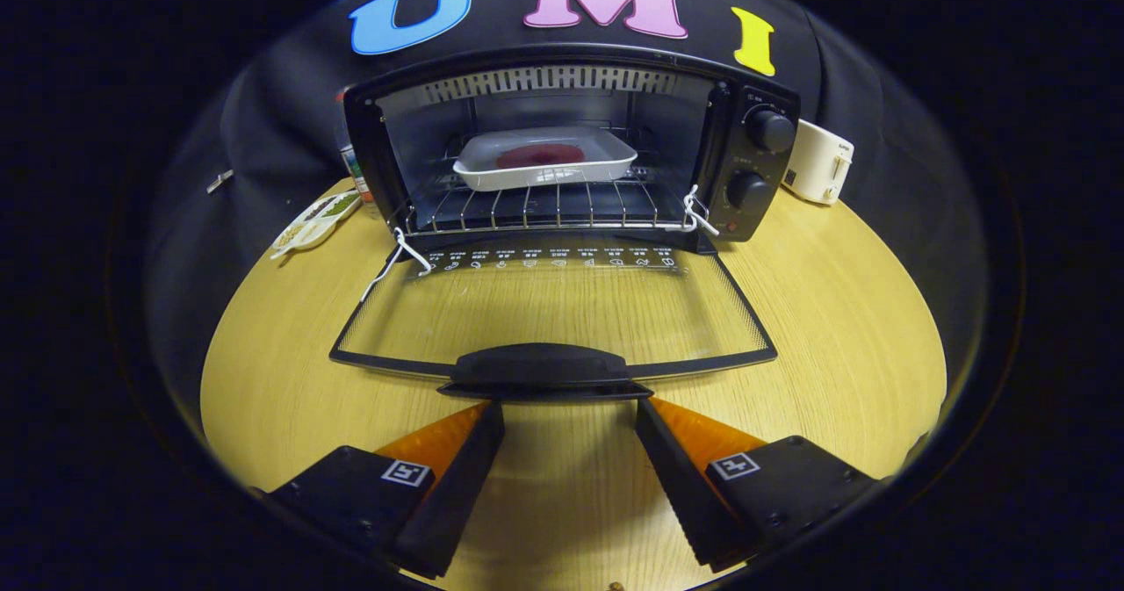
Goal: Open the toaster oven, put the food inside, and close the toaster oven door.
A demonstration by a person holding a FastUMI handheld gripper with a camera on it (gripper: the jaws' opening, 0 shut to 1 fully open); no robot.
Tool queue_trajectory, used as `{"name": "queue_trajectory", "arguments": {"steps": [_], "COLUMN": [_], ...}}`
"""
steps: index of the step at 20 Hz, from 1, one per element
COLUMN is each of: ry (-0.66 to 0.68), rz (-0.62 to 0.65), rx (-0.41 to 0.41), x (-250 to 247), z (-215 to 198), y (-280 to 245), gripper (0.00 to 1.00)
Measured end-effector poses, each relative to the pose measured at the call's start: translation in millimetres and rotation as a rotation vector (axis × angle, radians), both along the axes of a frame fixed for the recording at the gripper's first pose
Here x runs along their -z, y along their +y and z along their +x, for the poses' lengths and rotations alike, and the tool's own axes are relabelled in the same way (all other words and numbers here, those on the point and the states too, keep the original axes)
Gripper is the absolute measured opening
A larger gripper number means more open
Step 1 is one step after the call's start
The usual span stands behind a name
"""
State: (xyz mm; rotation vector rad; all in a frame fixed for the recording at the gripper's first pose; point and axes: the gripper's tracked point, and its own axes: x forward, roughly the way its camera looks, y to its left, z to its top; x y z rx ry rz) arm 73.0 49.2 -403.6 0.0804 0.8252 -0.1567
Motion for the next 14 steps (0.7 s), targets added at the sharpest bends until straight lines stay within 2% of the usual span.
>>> {"name": "queue_trajectory", "arguments": {"steps": [4, 10, 14], "ry": [-0.067, -0.372, -0.569], "rz": [0.002, -0.024, -0.025], "rx": [-0.01, -0.024, -0.058], "x": [-36.8, -156.6, -248.3], "z": [1.4, 54.3, 42.4], "y": [3.8, -11.7, -6.6], "gripper": [0.99, 1.0, 0.99]}}
